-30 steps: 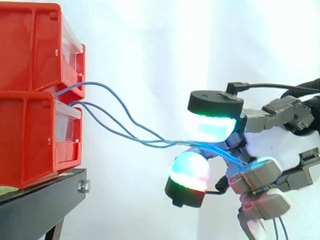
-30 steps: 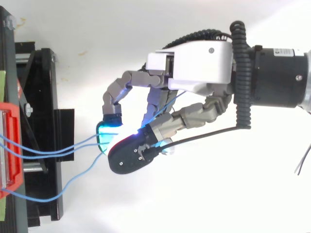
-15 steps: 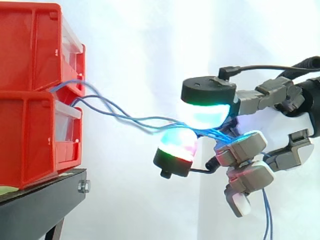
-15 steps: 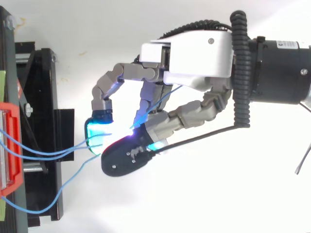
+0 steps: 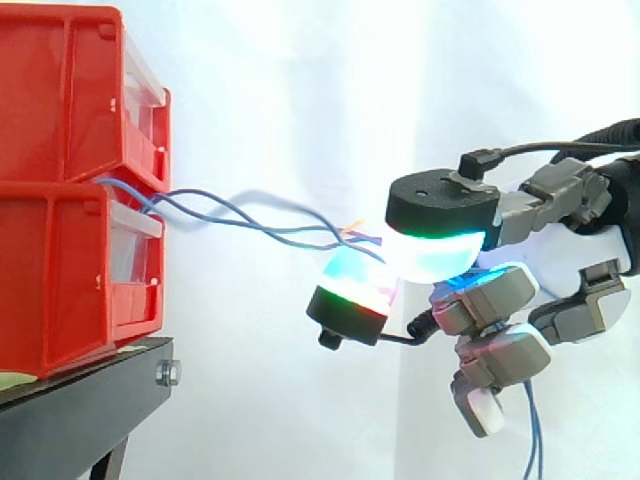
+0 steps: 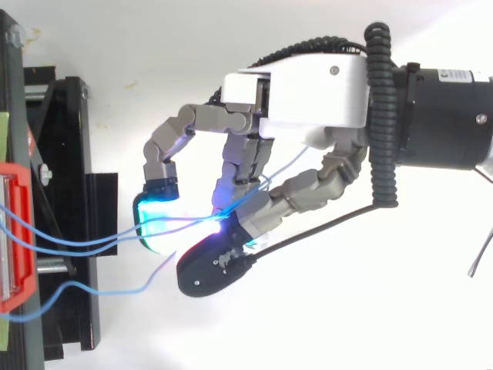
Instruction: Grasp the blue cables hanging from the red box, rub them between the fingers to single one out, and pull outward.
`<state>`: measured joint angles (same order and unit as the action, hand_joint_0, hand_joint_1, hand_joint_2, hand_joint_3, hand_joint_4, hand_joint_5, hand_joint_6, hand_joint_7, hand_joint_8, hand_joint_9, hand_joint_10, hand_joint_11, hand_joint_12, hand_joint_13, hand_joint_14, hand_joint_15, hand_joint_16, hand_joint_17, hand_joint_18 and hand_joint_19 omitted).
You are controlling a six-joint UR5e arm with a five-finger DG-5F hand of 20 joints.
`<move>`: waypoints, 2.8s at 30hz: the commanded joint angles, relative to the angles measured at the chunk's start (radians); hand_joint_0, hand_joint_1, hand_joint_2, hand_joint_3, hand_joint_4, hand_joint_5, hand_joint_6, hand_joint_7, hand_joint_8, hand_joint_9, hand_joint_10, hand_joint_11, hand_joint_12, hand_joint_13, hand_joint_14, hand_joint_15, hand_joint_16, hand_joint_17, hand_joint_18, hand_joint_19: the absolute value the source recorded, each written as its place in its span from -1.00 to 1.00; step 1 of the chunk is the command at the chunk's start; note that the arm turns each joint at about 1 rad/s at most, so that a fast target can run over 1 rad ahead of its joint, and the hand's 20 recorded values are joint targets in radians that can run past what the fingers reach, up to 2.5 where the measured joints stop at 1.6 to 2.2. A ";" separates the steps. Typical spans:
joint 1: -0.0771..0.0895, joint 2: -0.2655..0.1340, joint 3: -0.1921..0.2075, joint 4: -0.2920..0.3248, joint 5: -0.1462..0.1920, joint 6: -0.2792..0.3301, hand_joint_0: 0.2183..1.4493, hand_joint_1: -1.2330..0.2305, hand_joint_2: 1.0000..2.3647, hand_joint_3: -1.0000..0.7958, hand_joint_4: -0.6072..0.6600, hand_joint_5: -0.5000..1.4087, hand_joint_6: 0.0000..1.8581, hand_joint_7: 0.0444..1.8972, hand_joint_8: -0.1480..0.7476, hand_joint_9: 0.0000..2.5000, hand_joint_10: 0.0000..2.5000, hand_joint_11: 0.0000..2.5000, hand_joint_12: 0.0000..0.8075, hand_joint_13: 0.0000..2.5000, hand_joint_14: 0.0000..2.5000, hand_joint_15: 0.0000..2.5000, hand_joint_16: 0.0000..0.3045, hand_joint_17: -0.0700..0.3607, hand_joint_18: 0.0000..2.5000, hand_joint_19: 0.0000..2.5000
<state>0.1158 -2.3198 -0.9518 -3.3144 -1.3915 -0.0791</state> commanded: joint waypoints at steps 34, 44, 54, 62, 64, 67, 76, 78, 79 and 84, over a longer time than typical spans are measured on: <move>-0.007 -0.001 0.013 0.001 -0.004 0.001 -0.39 -0.15 -0.98 -0.26 -0.01 -0.64 -0.07 -0.04 -0.14 0.11 -0.99 0.13 -0.16 0.04 -0.98 -0.20 -0.64 -0.11 -0.29 -0.43; -0.007 -0.001 0.016 0.001 -0.003 0.001 -0.42 -0.24 -1.00 -0.42 0.03 -0.65 -0.06 -0.11 -0.16 0.09 -0.99 0.14 -0.16 0.03 -0.98 -0.20 -0.65 -0.11 -0.29 -0.43; -0.007 0.000 0.016 -0.001 -0.004 0.001 -0.39 -0.23 -0.99 -0.38 0.02 -0.65 -0.06 -0.10 -0.17 0.09 -0.99 0.14 -0.18 0.04 -0.98 -0.20 -0.65 -0.12 -0.29 -0.43; -0.007 -0.001 0.016 -0.001 -0.004 0.001 -0.34 -0.38 -0.97 -0.13 -0.05 -0.65 -0.04 -0.07 -0.14 0.09 -0.99 0.14 -0.16 0.04 -0.98 -0.20 -0.65 -0.12 -0.27 -0.45; -0.007 0.000 0.016 -0.001 -0.004 0.001 -0.32 -0.42 -0.97 -0.12 -0.07 -0.65 -0.04 -0.04 -0.15 0.08 -0.99 0.14 -0.17 0.03 -0.98 -0.20 -0.65 -0.13 -0.28 -0.45; -0.007 0.000 0.016 -0.001 -0.006 0.001 -0.26 -0.50 -0.97 -0.16 -0.12 -0.65 -0.04 -0.05 -0.13 0.07 -0.99 0.14 -0.18 0.02 -0.97 -0.21 -0.66 -0.13 -0.27 -0.46; -0.007 0.000 0.016 -0.001 -0.006 0.001 -0.15 -0.55 -1.00 -0.44 -0.09 -0.65 -0.03 -0.10 -0.16 0.05 -0.99 0.11 -0.17 0.01 -0.97 -0.23 -0.67 -0.15 -0.27 -0.50; -0.007 0.000 0.016 -0.001 -0.006 0.001 -0.25 -0.52 -1.00 -0.44 -0.01 -0.65 -0.04 -0.10 -0.16 0.06 -0.98 0.12 -0.17 0.01 -0.97 -0.22 -0.67 -0.15 -0.27 -0.48; -0.007 0.000 0.016 -0.001 -0.006 0.001 -0.29 -0.50 -1.00 -0.44 -0.01 -0.65 -0.04 -0.09 -0.16 0.07 -0.99 0.12 -0.17 0.01 -0.97 -0.22 -0.67 -0.15 -0.28 -0.47; -0.007 0.000 0.016 -0.001 -0.006 0.001 -0.48 -0.37 -1.00 -0.44 0.01 -0.64 -0.04 -0.10 -0.12 0.09 -0.99 0.13 -0.13 0.03 -0.98 -0.21 -0.64 -0.11 -0.27 -0.46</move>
<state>0.1089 -2.3198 -0.9358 -3.3143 -1.3975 -0.0782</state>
